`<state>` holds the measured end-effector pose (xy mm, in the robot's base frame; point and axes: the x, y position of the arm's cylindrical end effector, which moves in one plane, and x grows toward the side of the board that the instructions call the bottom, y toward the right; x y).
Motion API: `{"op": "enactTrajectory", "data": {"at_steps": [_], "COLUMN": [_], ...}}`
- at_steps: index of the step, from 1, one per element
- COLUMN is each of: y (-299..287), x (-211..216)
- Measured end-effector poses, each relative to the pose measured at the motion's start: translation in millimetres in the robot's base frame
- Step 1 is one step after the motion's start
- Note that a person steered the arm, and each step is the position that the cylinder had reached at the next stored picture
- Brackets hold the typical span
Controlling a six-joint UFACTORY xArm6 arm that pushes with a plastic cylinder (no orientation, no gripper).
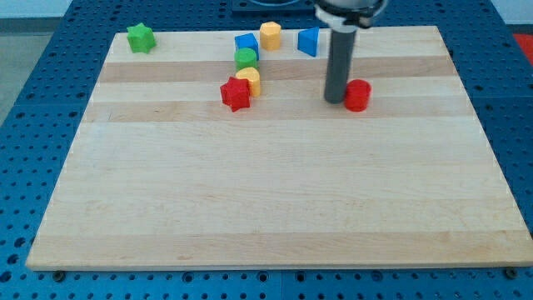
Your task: Move red circle to the top right
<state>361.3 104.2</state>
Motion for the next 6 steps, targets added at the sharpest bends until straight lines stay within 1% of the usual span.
{"op": "enactTrajectory", "data": {"at_steps": [1, 2, 3, 4, 5, 6], "y": [-4, 5, 47, 60, 61, 40], "x": [24, 55, 33, -28, -40, -17]}}
